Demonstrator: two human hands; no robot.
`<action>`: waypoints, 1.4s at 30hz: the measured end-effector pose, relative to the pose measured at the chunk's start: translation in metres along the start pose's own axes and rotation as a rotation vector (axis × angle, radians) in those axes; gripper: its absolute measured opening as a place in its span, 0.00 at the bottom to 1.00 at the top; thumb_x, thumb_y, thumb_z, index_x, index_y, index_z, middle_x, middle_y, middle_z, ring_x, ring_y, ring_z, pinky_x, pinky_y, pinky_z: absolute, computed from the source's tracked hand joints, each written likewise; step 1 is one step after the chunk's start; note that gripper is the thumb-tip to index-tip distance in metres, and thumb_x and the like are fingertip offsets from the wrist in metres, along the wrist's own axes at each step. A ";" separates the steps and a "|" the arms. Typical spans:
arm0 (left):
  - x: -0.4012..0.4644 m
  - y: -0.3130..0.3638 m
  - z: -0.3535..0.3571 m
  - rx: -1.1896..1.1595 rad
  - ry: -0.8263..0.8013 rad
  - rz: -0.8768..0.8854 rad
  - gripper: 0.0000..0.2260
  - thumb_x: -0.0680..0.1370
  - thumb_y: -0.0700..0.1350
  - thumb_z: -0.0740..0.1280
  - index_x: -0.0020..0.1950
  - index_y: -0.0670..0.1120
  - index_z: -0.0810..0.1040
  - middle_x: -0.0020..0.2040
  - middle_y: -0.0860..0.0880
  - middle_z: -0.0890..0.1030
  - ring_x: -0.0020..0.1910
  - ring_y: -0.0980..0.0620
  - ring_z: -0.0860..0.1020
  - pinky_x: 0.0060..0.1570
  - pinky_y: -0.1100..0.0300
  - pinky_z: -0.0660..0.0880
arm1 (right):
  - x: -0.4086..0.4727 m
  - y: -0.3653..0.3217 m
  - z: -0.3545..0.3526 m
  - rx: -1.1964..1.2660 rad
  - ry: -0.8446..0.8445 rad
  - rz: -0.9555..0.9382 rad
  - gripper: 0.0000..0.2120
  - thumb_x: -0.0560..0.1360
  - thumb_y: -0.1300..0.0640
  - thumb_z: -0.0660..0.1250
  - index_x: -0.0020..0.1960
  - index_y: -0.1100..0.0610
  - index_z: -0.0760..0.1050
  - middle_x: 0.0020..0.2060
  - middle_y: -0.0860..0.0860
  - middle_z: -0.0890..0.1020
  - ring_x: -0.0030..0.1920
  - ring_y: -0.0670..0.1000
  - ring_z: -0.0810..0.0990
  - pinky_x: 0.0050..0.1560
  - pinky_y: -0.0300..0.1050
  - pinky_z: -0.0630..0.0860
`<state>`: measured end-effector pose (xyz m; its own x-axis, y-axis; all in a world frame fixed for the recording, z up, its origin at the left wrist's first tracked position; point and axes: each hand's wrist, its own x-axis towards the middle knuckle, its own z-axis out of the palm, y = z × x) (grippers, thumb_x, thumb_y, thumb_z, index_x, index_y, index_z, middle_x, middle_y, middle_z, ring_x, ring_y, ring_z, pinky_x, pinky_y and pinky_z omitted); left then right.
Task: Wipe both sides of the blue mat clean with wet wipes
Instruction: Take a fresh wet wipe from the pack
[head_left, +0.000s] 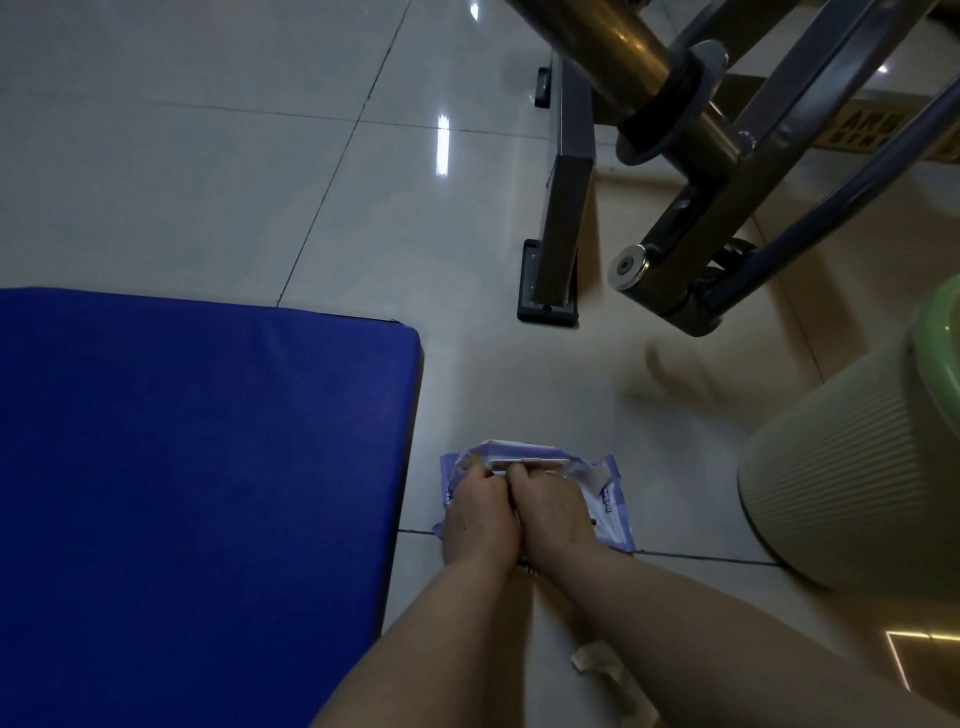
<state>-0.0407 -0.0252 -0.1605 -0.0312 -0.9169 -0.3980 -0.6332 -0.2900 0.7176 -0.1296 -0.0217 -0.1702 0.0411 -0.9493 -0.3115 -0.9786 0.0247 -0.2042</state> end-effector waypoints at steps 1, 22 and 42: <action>-0.001 0.000 0.000 0.014 0.000 0.006 0.09 0.82 0.43 0.56 0.50 0.49 0.75 0.45 0.56 0.74 0.42 0.59 0.73 0.38 0.64 0.67 | 0.000 0.001 0.001 0.008 0.012 -0.007 0.16 0.75 0.57 0.64 0.61 0.58 0.67 0.58 0.56 0.78 0.56 0.55 0.78 0.53 0.47 0.71; 0.001 -0.001 0.005 0.020 0.038 -0.069 0.10 0.83 0.44 0.52 0.50 0.49 0.73 0.41 0.55 0.73 0.38 0.61 0.72 0.32 0.67 0.64 | 0.004 0.019 0.028 0.029 0.092 0.055 0.18 0.77 0.56 0.63 0.66 0.57 0.68 0.63 0.55 0.74 0.63 0.54 0.72 0.61 0.51 0.72; -0.006 0.013 -0.002 0.002 0.086 -0.130 0.12 0.82 0.45 0.52 0.49 0.49 0.75 0.41 0.55 0.75 0.44 0.53 0.77 0.32 0.63 0.65 | -0.025 0.045 -0.004 0.279 0.308 -0.165 0.12 0.73 0.59 0.61 0.54 0.58 0.77 0.47 0.52 0.82 0.46 0.51 0.80 0.48 0.42 0.75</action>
<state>-0.0475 -0.0240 -0.1479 0.1169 -0.8918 -0.4370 -0.6291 -0.4070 0.6623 -0.1757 0.0019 -0.1678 0.0893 -0.9956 0.0285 -0.8703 -0.0919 -0.4838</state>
